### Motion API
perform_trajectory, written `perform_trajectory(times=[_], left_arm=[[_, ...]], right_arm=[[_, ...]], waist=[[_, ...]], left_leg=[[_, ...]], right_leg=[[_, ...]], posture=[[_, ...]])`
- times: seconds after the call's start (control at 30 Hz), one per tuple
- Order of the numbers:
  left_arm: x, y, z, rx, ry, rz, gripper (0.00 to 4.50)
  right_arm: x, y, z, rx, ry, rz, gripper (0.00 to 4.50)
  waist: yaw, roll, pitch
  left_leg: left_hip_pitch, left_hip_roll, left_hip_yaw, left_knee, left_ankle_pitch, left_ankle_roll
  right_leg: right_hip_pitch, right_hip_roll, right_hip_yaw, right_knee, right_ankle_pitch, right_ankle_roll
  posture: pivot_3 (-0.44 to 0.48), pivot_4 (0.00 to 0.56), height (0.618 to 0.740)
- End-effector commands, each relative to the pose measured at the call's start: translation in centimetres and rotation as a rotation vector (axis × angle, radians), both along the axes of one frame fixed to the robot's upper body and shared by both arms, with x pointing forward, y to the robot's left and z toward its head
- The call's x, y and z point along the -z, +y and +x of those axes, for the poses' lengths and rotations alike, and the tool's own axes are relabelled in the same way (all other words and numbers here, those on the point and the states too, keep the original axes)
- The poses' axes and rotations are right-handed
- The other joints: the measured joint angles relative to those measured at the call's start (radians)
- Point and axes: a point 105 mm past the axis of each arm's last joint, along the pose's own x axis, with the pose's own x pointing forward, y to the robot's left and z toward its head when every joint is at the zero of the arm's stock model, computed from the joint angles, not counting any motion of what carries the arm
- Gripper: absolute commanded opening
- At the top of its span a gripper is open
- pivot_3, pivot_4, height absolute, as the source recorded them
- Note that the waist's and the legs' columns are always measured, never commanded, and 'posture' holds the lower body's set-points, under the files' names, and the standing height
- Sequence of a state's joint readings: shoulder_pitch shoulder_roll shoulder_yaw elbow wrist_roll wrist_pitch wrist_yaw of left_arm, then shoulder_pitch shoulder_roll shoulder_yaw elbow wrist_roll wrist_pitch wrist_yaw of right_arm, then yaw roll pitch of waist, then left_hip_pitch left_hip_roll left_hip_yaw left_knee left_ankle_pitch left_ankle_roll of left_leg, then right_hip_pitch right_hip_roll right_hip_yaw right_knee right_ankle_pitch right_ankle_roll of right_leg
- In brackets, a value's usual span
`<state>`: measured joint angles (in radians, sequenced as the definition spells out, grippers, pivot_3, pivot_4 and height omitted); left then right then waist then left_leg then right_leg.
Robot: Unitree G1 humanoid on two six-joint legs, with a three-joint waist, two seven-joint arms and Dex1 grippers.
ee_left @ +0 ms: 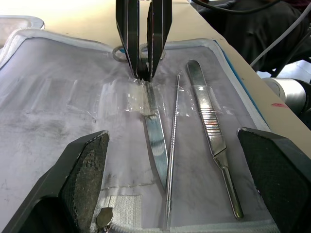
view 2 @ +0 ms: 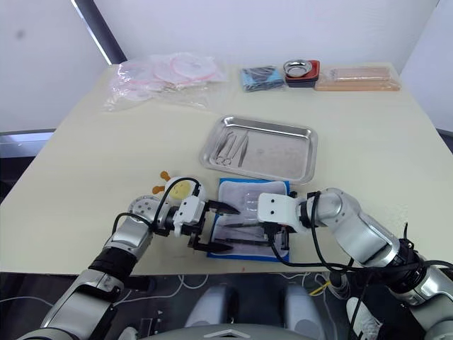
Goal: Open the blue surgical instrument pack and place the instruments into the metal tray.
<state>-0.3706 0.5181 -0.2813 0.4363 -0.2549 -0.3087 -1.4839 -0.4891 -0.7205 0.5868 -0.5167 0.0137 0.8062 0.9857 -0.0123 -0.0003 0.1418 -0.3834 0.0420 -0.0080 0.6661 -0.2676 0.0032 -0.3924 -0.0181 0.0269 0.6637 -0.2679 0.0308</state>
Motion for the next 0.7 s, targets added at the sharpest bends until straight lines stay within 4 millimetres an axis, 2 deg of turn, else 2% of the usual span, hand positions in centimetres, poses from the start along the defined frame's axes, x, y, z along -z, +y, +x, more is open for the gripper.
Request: perform_trajectory(times=[0.03, 0.4, 0.7], left_arm=[[3.3, 0.7, -1.5, -0.007, 0.114, 0.111, 4.50], [3.4, 0.6, -1.4, -0.003, 0.114, 0.114, 4.50], [3.5, 0.6, -1.6, -0.001, 0.117, 0.114, 4.50]], right_arm=[[-1.1, -0.1, 0.2, 0.002, -0.049, -0.011, 0.04], [-2.0, -1.7, -0.4, 0.017, -0.048, -0.059, 0.04], [-2.7, -4.4, -0.7, 0.058, -0.049, -0.111, 0.04]], waist=[[0.000, 0.000, 0.000], [0.000, 0.000, 0.000], [0.001, 0.000, 0.000]], left_leg=[[0.000, 0.000, 0.000, 0.000, 0.000, 0.000], [0.000, 0.000, -0.001, -0.001, 0.000, 0.000], [0.000, 0.000, -0.001, -0.001, 0.000, 0.000]], right_leg=[[0.000, 0.000, 0.000, 0.000, 0.000, 0.000], [-0.001, -0.001, 0.000, -0.001, 0.000, 0.000], [-0.002, -0.002, 0.000, -0.001, 0.000, 0.000]], posture=[[0.000, 0.150, 0.740], [0.000, 0.150, 0.740], [0.000, 0.150, 0.740]])
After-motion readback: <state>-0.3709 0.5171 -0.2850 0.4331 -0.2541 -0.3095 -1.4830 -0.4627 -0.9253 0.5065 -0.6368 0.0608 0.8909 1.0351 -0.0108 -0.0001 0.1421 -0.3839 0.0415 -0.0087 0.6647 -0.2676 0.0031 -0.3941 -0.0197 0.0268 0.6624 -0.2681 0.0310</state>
